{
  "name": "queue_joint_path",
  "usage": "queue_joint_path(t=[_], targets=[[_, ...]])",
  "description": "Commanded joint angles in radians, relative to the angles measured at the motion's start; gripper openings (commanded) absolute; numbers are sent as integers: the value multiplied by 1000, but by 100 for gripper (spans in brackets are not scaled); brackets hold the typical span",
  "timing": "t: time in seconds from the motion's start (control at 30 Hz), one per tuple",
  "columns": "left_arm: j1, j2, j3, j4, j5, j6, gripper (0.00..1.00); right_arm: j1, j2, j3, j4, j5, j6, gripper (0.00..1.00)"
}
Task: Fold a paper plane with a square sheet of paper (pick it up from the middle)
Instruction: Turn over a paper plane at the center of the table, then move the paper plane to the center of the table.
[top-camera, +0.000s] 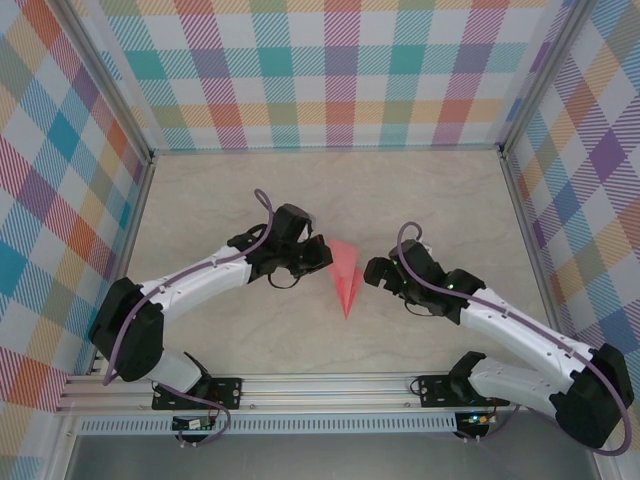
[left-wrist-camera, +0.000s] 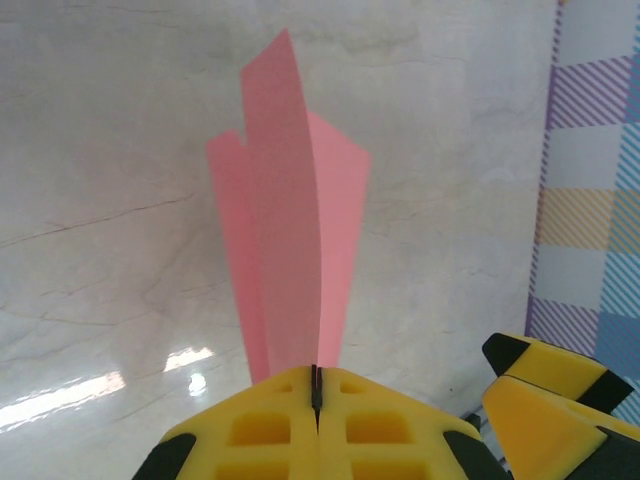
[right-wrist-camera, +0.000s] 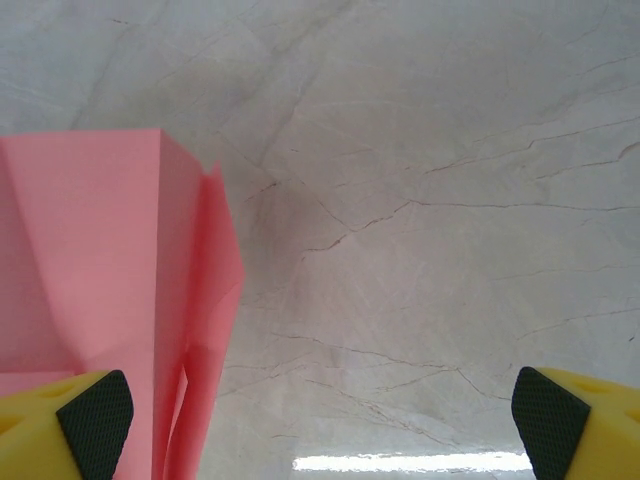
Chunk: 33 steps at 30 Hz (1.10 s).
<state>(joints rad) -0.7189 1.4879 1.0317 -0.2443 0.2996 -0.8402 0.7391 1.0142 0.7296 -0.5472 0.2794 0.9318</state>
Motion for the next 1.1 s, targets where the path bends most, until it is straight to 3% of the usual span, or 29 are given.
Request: queue_joint_path(t=[0.0, 0.17, 0.43, 0.73, 1.07], targets=[[-8, -5, -57, 94, 41, -5, 4, -6, -16, -21, 10, -14, 3, 100], [-7, 20, -141, 101, -41, -29, 3, -6, 32, -18, 81, -118, -52, 95], [-7, 6, -242, 41, -155, -45, 2, 4, 209, 21, 170, -304, -115, 76], [-8, -17, -282, -25, -242, -47, 2, 146, 420, 134, 180, -262, -111, 65], [-8, -5, -292, -43, -232, -39, 2, 238, 583, 240, 189, -275, -114, 45]])
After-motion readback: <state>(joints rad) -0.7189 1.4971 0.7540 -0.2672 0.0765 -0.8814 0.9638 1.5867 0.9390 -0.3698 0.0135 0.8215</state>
